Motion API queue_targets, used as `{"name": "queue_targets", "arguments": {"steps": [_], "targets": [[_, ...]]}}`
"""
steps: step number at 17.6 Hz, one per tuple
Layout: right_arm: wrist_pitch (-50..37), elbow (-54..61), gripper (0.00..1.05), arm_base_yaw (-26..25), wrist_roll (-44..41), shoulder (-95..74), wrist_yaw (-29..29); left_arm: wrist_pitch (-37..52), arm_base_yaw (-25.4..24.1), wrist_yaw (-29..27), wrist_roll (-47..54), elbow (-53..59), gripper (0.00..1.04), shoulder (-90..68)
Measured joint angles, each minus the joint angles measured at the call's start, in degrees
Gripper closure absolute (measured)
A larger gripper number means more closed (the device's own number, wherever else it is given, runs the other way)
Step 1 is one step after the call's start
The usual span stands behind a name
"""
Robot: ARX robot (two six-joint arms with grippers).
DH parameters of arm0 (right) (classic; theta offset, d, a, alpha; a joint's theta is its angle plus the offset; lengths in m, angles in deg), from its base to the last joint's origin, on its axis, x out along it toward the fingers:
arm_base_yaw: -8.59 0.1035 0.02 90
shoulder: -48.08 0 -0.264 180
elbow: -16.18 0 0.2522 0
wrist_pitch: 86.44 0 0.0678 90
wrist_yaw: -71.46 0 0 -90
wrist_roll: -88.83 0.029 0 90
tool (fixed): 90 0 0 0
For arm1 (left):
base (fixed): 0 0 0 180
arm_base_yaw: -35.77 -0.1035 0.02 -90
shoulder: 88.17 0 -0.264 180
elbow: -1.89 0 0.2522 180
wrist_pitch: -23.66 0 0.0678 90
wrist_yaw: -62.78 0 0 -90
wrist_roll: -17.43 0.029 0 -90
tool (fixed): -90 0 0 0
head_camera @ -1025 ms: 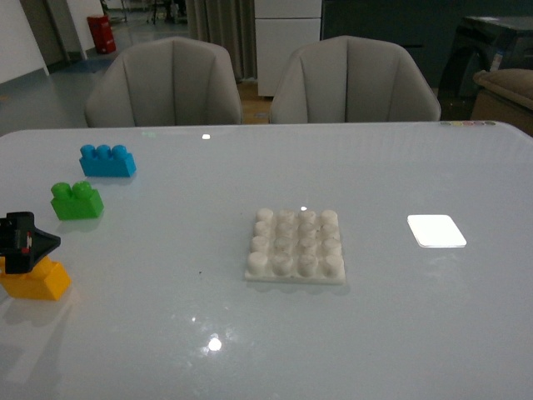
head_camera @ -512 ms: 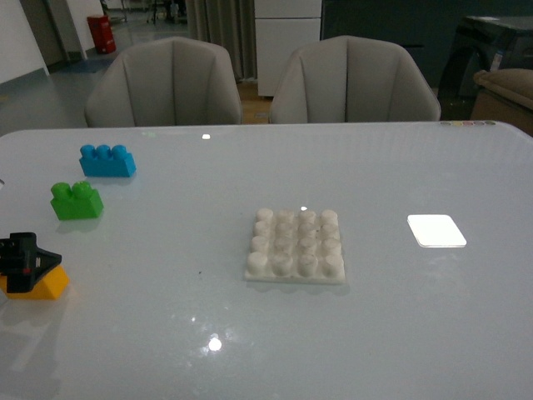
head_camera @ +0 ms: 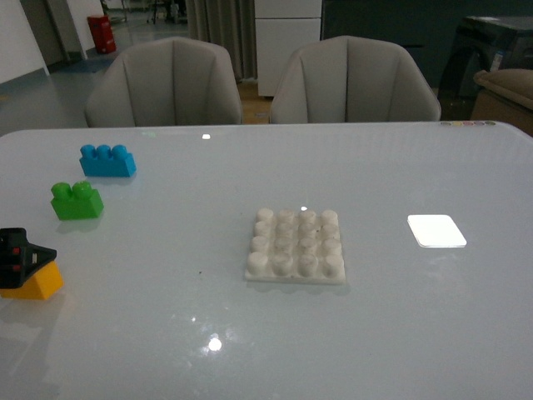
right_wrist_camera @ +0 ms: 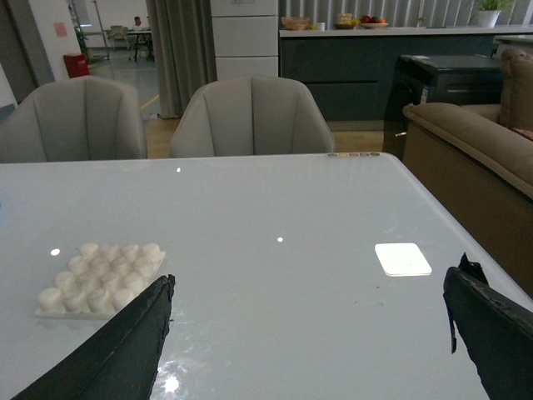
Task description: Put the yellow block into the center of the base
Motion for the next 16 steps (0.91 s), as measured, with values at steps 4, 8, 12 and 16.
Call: {"name": "queue_targets", "arguments": {"steps": [4,8,12,16], "targets": [[0.0,0.0,0.06,0.0,0.0,0.0,0.0,0.5,1.7,-0.9,-0.6,2.4,0.45,3.0],[0.0,0.0,0.06,0.0,0.0,0.0,0.0,2.6,3.6,-3.0,-2.1,5.0,0.45,8.5],[0.0,0.0,0.06,0.0,0.0,0.0,0.0,5.2,7.2,-6.1,-4.7,9.4,0.45,15.7],[0.0,0.0,0.06,0.0,0.0,0.0,0.0,9.4,17.7,-12.7,-11.0,18.1,0.46,26.4]]}}
